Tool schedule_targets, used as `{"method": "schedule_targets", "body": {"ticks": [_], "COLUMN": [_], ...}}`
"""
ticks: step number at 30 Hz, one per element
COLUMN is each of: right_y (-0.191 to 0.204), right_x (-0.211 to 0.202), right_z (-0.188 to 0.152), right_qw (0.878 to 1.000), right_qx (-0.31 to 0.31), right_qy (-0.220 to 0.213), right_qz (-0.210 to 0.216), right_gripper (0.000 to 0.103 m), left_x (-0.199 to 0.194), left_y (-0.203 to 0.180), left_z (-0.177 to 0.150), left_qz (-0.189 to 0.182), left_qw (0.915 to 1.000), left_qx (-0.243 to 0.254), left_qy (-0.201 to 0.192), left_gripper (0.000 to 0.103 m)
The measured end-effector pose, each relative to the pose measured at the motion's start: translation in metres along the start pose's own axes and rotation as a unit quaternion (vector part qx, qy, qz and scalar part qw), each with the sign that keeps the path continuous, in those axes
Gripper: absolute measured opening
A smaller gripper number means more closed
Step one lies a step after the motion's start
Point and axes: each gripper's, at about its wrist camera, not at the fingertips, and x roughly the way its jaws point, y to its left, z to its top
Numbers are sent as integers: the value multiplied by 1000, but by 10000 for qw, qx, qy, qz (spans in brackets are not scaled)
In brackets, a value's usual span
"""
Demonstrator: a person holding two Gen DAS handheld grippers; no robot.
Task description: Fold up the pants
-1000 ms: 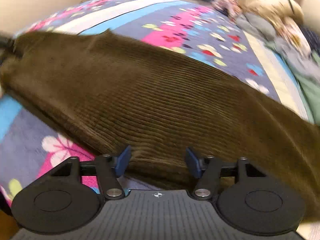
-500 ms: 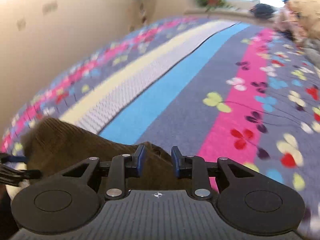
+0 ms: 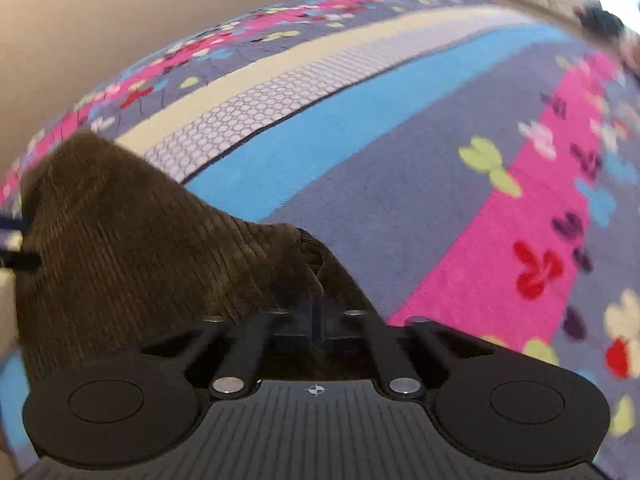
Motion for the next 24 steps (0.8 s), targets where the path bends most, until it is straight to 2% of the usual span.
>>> {"method": "schedule_targets", "body": {"ticks": [2, 5, 10, 11, 12, 13, 14, 16, 19, 20, 24], "right_y": [3, -5, 1, 5, 5, 4, 2, 3, 19, 26, 51], "right_x": [-7, -16, 17, 18, 15, 11, 3, -29, -73, -84, -120], "right_z": [-1, 2, -6, -6, -6, -5, -5, -15, -47, -62, -147], "right_qw": [9997, 9973, 9966, 9956, 9940, 9921, 9886, 9790, 9745, 9738, 9682], "right_qx": [-109, 120, 147, 156, 271, 493, 748, 1211, 1477, 1533, 1926], "right_qy": [-173, -535, -279, -336, -462, -523, -617, -1129, -1333, -1310, -700], "right_qz": [-134, -483, -756, -859, -952, -1032, -1153, -1189, -1033, -1053, -1433], "right_gripper": [2, 1, 3, 9, 29, 42, 60, 62, 72, 73, 73], "left_x": [1, 3, 5, 5, 5, 5, 5, 5, 4, 3, -3], "left_y": [1, 1, -1, -1, -1, -1, 0, -1, -4, -6, -16], "left_z": [0, 1, 1, 1, 1, 1, 1, 1, 1, 1, -1], "left_qz": [-9, -10, 49, 54, 48, 38, 26, 37, 140, 188, 304], "left_qw": [10000, 10000, 10000, 9999, 9999, 9999, 9999, 9999, 9997, 9995, 9991], "left_qx": [-4, -15, 59, 85, 105, 120, 128, 147, 203, 229, 285], "left_qy": [7, 15, 26, 34, 40, 48, 56, 67, 91, 92, 82], "left_gripper": [103, 103, 103, 103, 103, 103, 103, 103, 103, 103, 103]}}
